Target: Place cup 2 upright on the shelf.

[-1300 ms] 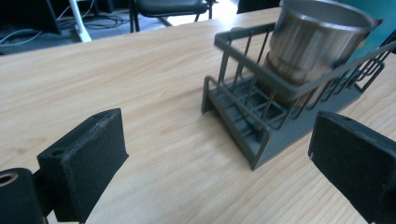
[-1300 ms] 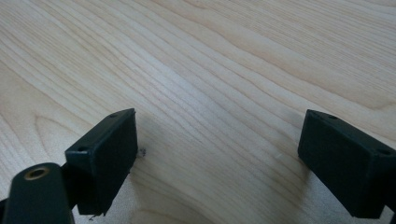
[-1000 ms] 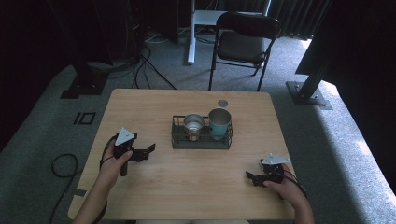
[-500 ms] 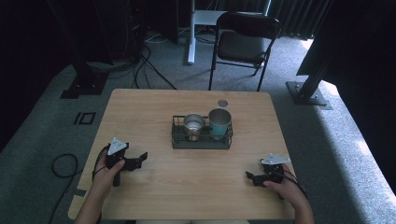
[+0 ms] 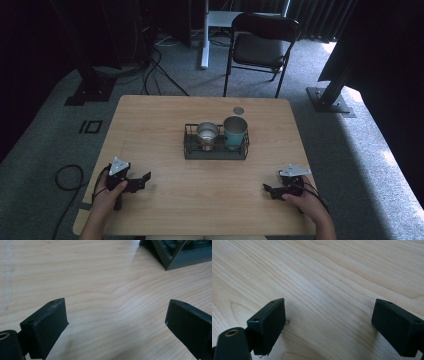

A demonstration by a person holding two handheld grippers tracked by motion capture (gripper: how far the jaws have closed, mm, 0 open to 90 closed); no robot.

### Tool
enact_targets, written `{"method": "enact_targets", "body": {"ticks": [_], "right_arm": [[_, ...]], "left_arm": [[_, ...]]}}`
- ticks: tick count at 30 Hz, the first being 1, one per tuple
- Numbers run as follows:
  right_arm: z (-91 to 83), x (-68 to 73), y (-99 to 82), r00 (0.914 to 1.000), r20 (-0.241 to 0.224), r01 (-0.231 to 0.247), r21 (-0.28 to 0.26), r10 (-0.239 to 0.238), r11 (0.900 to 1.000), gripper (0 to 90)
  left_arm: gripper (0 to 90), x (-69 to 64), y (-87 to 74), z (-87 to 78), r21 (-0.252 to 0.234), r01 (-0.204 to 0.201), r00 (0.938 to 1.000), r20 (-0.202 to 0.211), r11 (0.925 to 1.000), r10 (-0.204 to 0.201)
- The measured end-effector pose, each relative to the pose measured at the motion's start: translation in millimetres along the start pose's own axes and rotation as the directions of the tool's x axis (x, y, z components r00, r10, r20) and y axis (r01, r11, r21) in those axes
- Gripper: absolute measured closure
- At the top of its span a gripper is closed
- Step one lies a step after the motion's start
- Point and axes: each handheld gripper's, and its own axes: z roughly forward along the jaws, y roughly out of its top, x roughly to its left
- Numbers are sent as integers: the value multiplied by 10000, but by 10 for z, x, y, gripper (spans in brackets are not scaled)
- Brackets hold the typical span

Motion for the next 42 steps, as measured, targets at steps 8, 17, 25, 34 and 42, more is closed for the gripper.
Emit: {"method": "enact_targets", "body": {"ticks": [8,17,25,34,42], "right_arm": [[0,0,0,10000,0,0,-1,0,10000,116],[0,0,0,10000,-2,-2,-3,2,10000,116],[0,-1,0,10000,-1,0,-2,0,10000,115],[0,0,0,10000,-2,-1,-4,1,10000,115],[0,-1,0,10000,-2,-2,-6,2,10000,115]], "left_arm": [[46,51,-70,-97,185,214,9979,-620,9996,-202],[46,112,-123,-155,653,1089,9804,-1718,9919,-963],[47,169,-158,-186,1093,1645,9589,-2508,9803,-1329],[29,134,-150,-148,1521,1687,9332,-3428,9739,-1081],[27,120,-139,-126,1368,2010,9158,-3778,9700,-1365]]}}
